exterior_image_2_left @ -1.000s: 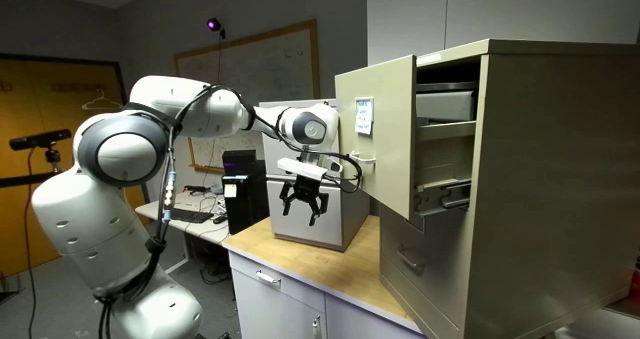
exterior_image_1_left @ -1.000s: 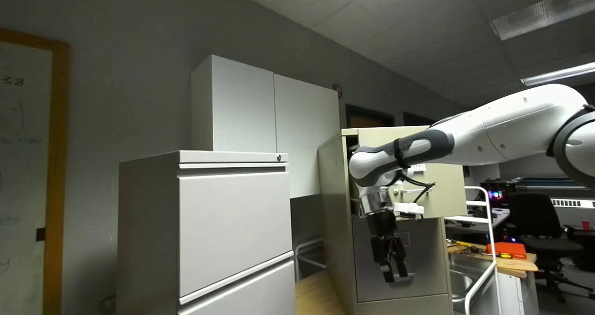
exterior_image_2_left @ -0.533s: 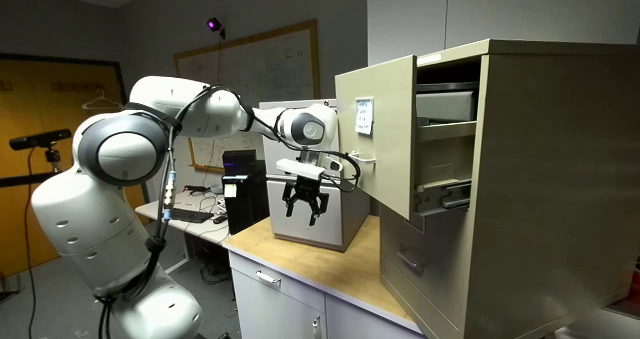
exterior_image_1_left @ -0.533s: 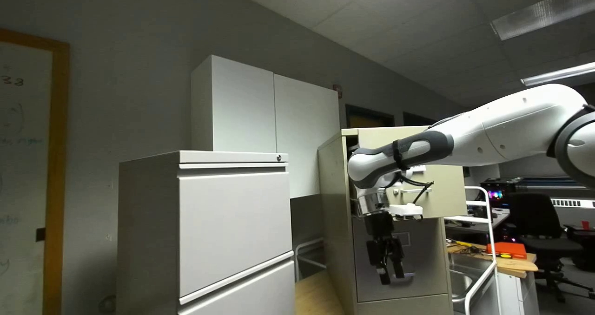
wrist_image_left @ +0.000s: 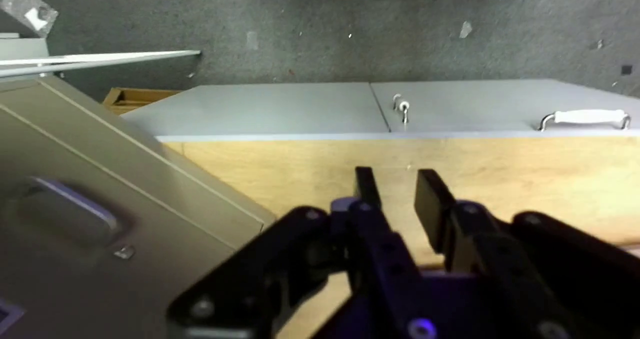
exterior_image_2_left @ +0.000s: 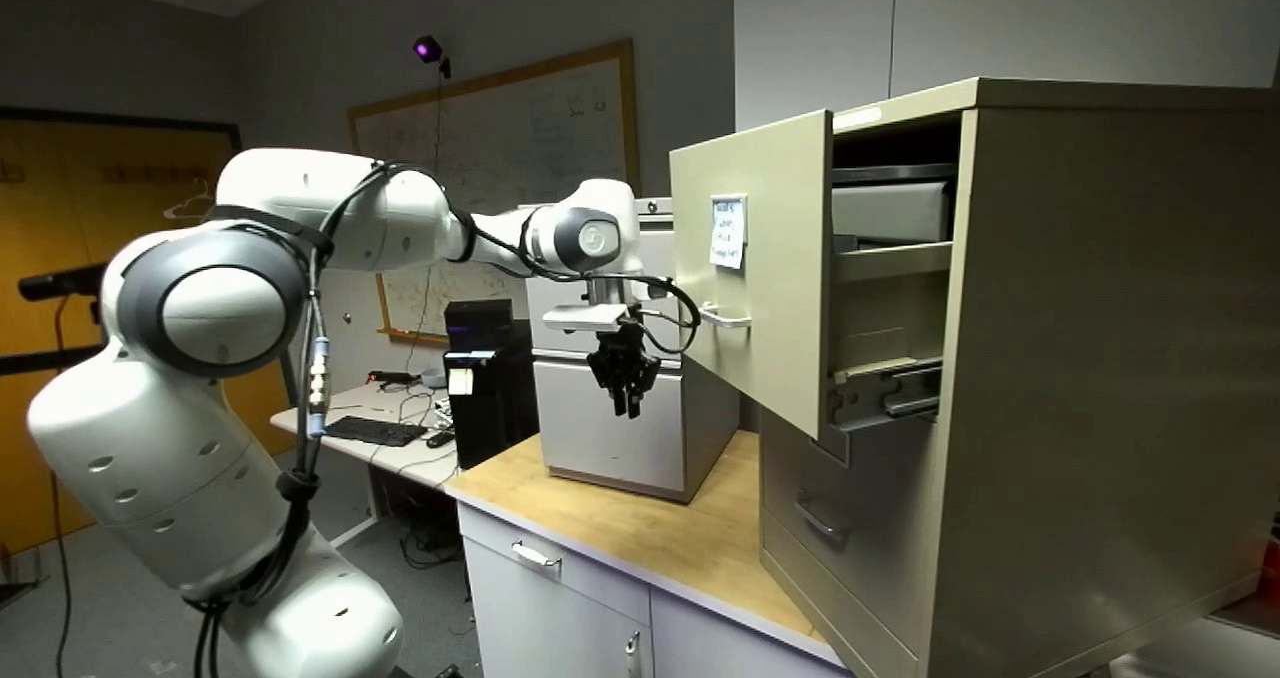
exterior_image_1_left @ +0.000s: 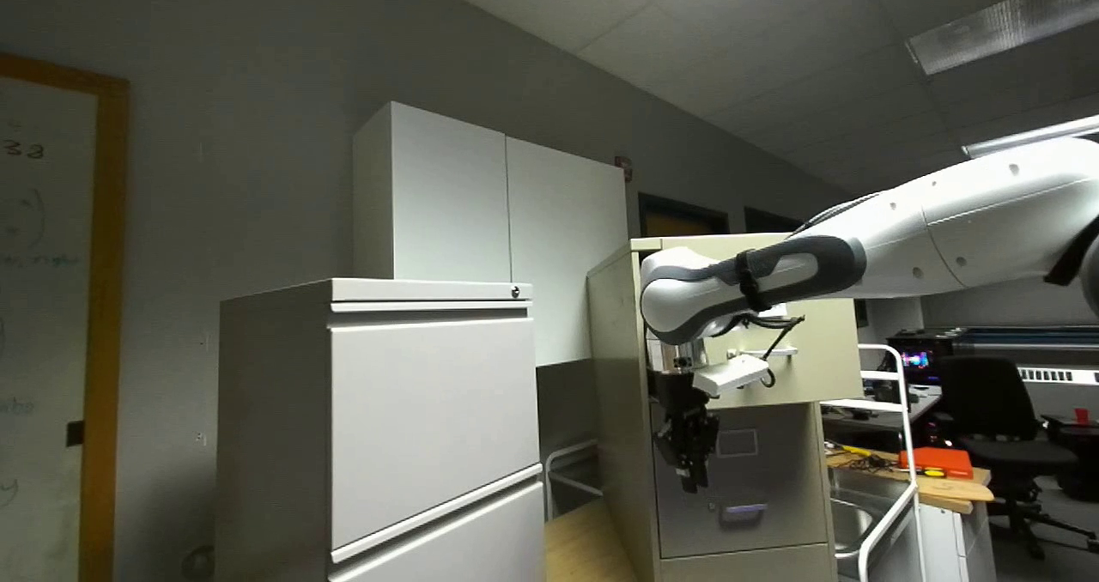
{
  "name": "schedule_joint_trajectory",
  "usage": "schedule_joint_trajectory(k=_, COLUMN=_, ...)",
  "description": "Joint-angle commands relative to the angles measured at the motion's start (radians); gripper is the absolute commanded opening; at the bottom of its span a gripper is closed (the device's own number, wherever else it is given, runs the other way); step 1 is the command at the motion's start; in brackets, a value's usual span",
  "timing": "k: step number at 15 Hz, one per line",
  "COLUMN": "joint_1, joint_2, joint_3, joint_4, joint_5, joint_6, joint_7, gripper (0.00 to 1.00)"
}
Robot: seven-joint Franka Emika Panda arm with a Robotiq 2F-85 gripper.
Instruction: Close the upper drawer of the file cabinet to the right
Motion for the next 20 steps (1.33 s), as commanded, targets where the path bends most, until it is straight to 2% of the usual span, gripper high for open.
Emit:
schedule_joint_trajectory(k=1, joint_1=-0.032, joint_2=-0.087, joint_3=0.044, joint_4=-0.046, joint_5=-0.097, joint_6=0.101, joint_7=0.111, gripper=0.00)
schedule_joint_trajectory(k=7, joint_1=-0.114, joint_2=-0.189, joint_3=0.040, joint_4=-0.072, joint_5=-0.211, joint_6=0.270, joint_7=0.249, gripper=0.00)
schedule_joint_trajectory(k=11, joint_1=-0.185, joint_2=-0.258, joint_3=0.041, joint_4=-0.090, joint_5=-0.237, joint_6=0.391, joint_7=0.338, gripper=0.00)
schedule_joint_trajectory(k=20, joint_1=-0.294, joint_2=-0.394, joint_3=0.108, joint_4=-0.186, joint_5=-0.272, joint_6=0.654, joint_7=0.462, gripper=0.00)
